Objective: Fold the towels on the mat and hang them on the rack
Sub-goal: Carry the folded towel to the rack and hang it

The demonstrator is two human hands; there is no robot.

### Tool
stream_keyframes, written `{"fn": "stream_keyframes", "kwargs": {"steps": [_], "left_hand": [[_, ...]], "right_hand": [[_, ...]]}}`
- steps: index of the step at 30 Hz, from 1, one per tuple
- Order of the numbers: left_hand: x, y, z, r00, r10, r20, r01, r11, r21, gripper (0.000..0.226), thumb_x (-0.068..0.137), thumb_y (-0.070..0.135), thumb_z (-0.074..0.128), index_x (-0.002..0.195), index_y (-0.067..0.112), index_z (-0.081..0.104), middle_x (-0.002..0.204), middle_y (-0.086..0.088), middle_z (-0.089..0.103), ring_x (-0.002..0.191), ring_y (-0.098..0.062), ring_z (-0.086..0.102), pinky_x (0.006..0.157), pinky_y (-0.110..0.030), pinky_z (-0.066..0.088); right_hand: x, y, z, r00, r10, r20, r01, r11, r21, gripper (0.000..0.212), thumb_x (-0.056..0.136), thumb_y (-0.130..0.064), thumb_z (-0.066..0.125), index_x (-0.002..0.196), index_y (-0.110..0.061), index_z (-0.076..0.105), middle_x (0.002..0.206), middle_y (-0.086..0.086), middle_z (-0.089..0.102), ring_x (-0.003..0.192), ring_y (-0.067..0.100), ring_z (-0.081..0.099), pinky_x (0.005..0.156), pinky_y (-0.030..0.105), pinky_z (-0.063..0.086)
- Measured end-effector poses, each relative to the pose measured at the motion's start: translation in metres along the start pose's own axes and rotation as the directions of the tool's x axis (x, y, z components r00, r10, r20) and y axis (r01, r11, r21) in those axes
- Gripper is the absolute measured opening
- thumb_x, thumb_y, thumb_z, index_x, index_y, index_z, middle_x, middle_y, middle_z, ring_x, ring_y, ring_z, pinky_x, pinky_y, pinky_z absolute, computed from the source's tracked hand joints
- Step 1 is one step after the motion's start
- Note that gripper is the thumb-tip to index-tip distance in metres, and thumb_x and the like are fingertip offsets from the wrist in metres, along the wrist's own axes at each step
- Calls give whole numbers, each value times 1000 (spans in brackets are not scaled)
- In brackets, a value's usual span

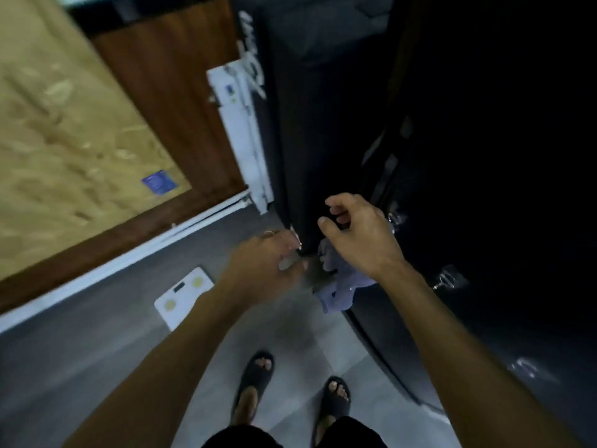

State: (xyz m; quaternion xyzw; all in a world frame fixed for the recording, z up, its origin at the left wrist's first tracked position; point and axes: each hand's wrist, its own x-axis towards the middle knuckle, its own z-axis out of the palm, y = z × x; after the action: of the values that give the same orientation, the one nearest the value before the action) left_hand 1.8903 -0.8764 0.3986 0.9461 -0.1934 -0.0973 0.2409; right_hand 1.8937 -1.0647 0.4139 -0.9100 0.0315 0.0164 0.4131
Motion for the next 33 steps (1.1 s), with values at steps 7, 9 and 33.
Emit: {"fn": "stream_keyframes", "kwargs": {"steps": [7,9,33], "left_hand": [[-130,23,7,923,-355,-148,355,934,-28,30,87,44,64,108,24,60,102,7,61,90,-13,61,78,-29,50],[-168,31,14,882,-435,-180,438,898,-23,32,88,46,61,111,24,60,105,7,61,92,-13,60,77,-27,48],[-557,287,220,286,-914,-287,875,372,-311,37,82,52,61,109,28,57,100,10,61,91,-16,61,71,-28,44]], "right_hand": [[-40,-40,29,893,-337,298,373,925,-71,34,87,-29,65,120,-19,61,106,-4,59,96,16,59,87,39,51],[-63,-53,43,832,-402,383,467,879,-92,36,87,-28,65,121,-17,60,109,1,61,100,19,59,88,41,50],[-465,-26,60,96,-520,849,923,366,120,44,89,-34,60,130,-19,51,124,3,57,115,22,54,96,37,45]]}}
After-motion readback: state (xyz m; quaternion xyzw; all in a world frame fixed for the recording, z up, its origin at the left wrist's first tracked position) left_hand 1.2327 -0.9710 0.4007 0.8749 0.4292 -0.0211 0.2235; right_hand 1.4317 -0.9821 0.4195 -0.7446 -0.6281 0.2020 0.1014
